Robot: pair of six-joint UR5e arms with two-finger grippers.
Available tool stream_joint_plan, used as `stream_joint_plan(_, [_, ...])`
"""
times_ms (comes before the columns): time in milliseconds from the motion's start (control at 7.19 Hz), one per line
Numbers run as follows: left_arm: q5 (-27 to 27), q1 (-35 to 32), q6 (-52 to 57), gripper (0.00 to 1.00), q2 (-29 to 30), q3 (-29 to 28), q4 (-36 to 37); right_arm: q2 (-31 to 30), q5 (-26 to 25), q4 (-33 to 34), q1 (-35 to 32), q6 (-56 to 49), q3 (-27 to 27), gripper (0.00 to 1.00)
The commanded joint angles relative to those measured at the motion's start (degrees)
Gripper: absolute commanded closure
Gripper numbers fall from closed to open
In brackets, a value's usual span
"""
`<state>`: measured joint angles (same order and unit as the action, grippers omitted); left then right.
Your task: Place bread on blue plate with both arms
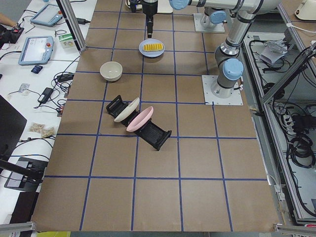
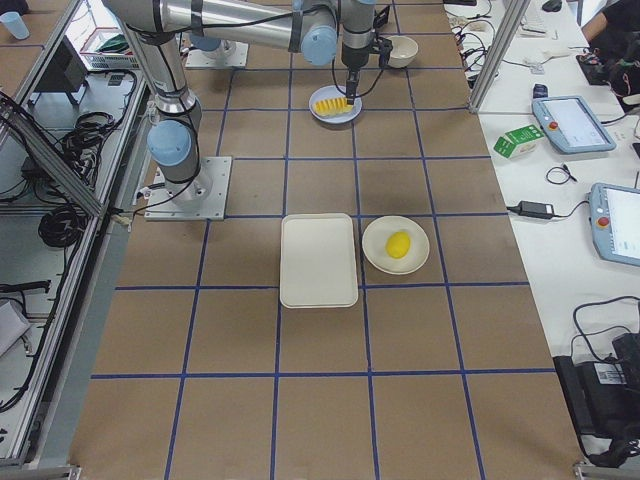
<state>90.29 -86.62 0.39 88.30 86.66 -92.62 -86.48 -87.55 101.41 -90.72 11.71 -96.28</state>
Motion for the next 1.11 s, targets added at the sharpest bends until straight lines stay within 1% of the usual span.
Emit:
stream_joint_plan(0, [-0.1, 0.2, 0.0, 0.0, 0.0, 0.0, 0.2, -6.5, 0.4, -4.4, 0.9, 0.4, -0.9, 0.0])
stream_joint_plan(278, [-0.1, 0.0, 0.0, 0.0, 0.0, 0.2, 0.2, -6.9, 0.1, -4.9, 0.6, 0.1, -2.4, 0.0])
stream_joint_plan(557, [-0.1, -0.1, 0.0, 0.0, 0.0, 0.2, 0.2, -7.0, -1.9, -8.4, 1.2, 0.2, -1.6, 0.0])
stream_joint_plan(696, [-0.1, -0.1, 0.0, 0.0, 0.0, 0.2, 0.2, -7.0, -2.2, -8.6, 1.1, 0.2, -1.6, 0.0])
stream_joint_plan(974, [0.0, -0.1, 0.0, 0.0, 0.0, 0.2, 0.2, -9.4, -0.8, -8.0, 0.7, 0.9, -1.3, 0.0])
